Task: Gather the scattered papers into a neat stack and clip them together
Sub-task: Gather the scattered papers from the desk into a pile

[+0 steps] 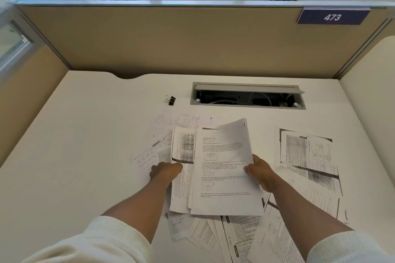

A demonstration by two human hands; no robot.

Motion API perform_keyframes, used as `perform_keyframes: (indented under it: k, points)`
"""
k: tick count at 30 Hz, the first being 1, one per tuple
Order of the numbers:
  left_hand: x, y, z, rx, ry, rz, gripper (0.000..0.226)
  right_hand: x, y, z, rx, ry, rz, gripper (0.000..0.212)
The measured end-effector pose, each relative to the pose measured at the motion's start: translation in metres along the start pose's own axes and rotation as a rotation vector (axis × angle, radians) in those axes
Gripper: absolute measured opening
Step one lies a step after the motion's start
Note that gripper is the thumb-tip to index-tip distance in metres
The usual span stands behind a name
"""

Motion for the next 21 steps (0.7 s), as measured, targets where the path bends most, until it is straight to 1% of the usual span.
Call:
perform_keyframes:
  k: [2, 5, 6, 7, 9, 11, 13, 15, 17, 18, 21]
  points:
    - [-0.004, 0.004, -0.004, 0.035, -0.094, -0.022, 0.051, 0.0, 0.001, 0.002, -0.005, 0.001, -0.009, 0.04]
    - [-0.008, 0.01, -0.006, 0.062, -0.1, -0.05, 0.044, -0.002, 0.006, 0.007, -0.023, 0.003, -0.019, 0.039]
    - [-0.01, 0.009, -0.005, 0.064, -0.071, -0.057, 0.045, -0.002, 0.007, 0.008, -0.031, 0.006, -0.021, 0.04]
    - [-0.011, 0.01, -0.004, 0.058, -0.037, -0.057, 0.051, -0.001, 0.008, 0.01, -0.039, 0.01, -0.021, 0.04]
    - [-0.012, 0.01, -0.002, 0.057, 0.064, -0.056, 0.069, 0.0, 0.01, 0.012, -0.06, 0.028, -0.022, 0.041]
    - [-0.014, 0.012, -0.002, 0.074, 0.203, -0.066, 0.081, 0.003, 0.011, 0.014, -0.073, 0.047, -0.019, 0.043]
    - [-0.015, 0.012, -0.001, 0.088, 0.339, -0.063, 0.084, 0.004, 0.012, 0.016, -0.081, 0.067, -0.013, 0.043]
    - [-0.014, 0.01, 0.002, 0.07, 0.412, -0.048, 0.074, 0.004, 0.011, 0.017, -0.084, 0.077, -0.013, 0.045]
    - [-0.012, 0.008, 0.002, 0.057, 0.417, -0.005, 0.053, 0.005, 0.01, 0.017, -0.088, 0.081, -0.009, 0.046]
    - [-0.011, 0.006, 0.003, 0.052, 0.431, 0.018, 0.047, 0.004, 0.01, 0.018, -0.09, 0.082, -0.007, 0.046]
    - [-0.006, 0.005, 0.004, 0.039, 0.44, 0.053, 0.044, 0.002, 0.01, 0.017, -0.1, 0.081, -0.005, 0.046]
Point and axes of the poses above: each hand's wrist, its own y-axis away from the middle knuckle, its own z-axis out of the palm, x = y × z, the point moved 8 cm from there along -y, towards the middle knuckle, and after that the axes turned 4 degrees about z, right-handed, at the moved point
